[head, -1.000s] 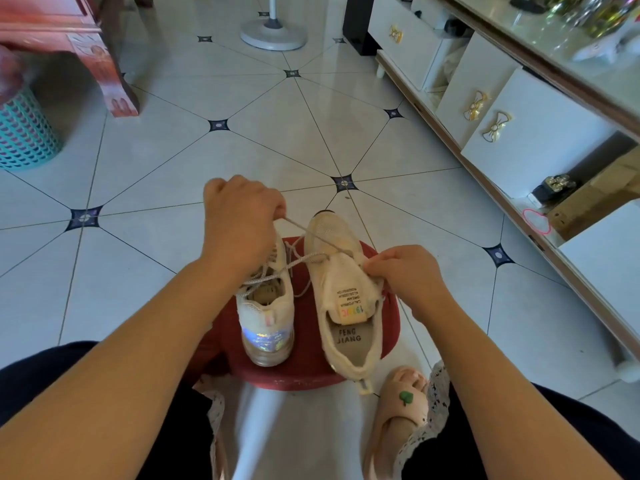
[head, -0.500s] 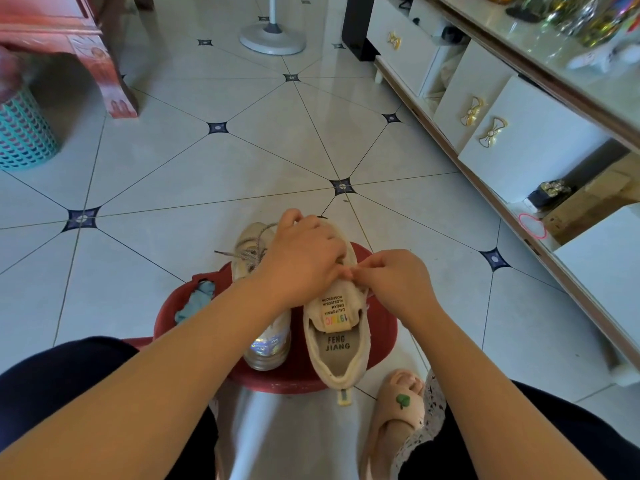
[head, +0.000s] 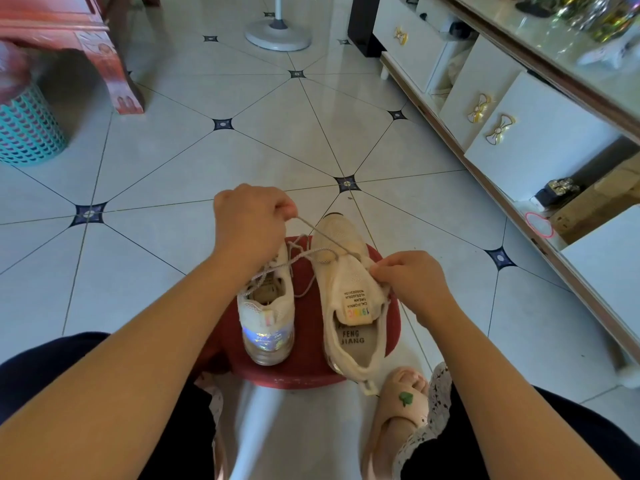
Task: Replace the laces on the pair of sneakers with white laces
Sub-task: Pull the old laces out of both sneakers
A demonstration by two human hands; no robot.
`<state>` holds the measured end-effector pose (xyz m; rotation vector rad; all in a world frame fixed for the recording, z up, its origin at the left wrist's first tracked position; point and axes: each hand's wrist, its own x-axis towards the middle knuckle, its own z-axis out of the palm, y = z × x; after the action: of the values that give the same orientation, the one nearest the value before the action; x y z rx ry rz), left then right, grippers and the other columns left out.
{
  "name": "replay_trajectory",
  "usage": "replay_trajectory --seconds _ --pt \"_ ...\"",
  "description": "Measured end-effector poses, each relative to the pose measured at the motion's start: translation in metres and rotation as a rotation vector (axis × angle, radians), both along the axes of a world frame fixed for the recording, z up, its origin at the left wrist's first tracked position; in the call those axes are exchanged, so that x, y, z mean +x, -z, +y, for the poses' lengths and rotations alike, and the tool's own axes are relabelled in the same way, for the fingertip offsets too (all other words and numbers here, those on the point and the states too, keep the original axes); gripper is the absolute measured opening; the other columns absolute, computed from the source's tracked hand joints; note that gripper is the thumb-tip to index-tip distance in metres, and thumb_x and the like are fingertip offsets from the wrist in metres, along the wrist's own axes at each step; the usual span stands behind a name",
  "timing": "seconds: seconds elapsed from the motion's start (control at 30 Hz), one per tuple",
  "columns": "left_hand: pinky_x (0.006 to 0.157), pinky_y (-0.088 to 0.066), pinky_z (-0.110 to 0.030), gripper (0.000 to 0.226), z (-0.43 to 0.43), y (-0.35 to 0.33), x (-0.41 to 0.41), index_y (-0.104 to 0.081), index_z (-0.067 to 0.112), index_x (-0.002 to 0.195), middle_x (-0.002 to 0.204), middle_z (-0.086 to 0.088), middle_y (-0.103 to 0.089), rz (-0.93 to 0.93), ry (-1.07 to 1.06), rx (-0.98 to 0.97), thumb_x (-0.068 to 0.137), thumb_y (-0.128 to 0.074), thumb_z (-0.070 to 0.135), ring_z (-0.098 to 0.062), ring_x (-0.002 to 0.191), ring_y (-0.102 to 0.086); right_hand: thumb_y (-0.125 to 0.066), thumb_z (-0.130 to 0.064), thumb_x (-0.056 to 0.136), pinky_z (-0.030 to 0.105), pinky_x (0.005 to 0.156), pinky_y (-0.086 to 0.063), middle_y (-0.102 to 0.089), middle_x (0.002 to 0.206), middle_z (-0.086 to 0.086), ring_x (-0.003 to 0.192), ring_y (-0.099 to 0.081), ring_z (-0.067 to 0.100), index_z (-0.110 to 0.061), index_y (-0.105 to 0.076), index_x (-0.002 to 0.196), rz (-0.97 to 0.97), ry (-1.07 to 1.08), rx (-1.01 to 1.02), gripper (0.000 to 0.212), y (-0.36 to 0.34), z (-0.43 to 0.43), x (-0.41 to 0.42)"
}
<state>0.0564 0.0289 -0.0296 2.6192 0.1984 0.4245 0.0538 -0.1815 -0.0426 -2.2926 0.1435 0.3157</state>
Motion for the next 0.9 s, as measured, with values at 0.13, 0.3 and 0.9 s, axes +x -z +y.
replay_trajectory --seconds 0.13,0.3,0.9 --pt "0.089 -0.021 -0.033 0.021 -0.011 0.008 -0.006 -0.069 0.027 0.092 0.091 0.010 -0.066 0.121 0.169 0.261 0.090 -0.049 0.022 -0.016 0.099 -0.051 -0.065 -0.021 0.081 0.035 0.071 -0.052 -0.067 0.070 -0.001 0.070 -0.062 0.018 -0.025 -0.064 0.056 -0.041 -0.062 -0.018 0.025 0.000 0.003 -0.003" --pt "0.090 -0.012 -0.034 0.039 -0.043 0.017 -0.008 -0.063 0.027 0.106 0.110 0.005 -0.061 0.047 0.389 0.385 0.086 -0.040 0.050 -0.019 0.110 -0.045 -0.065 -0.026 0.080 0.033 0.060 -0.049 -0.067 0.068 0.001 0.058 -0.055 0.013 -0.021 -0.066 0.059 -0.109 -0.145 -0.063 0.022 0.001 0.011 -0.007" --pt "0.064 -0.033 -0.006 0.018 -0.016 -0.008 -0.011 -0.067 0.026 0.073 0.069 0.020 -0.057 0.083 0.268 -0.336 0.084 -0.060 0.013 0.006 0.070 -0.052 -0.059 -0.014 0.080 0.034 0.063 -0.050 -0.067 0.075 0.009 0.069 -0.057 0.021 -0.007 -0.068 0.065 -0.040 0.059 -0.101 0.019 0.007 -0.008 0.011"
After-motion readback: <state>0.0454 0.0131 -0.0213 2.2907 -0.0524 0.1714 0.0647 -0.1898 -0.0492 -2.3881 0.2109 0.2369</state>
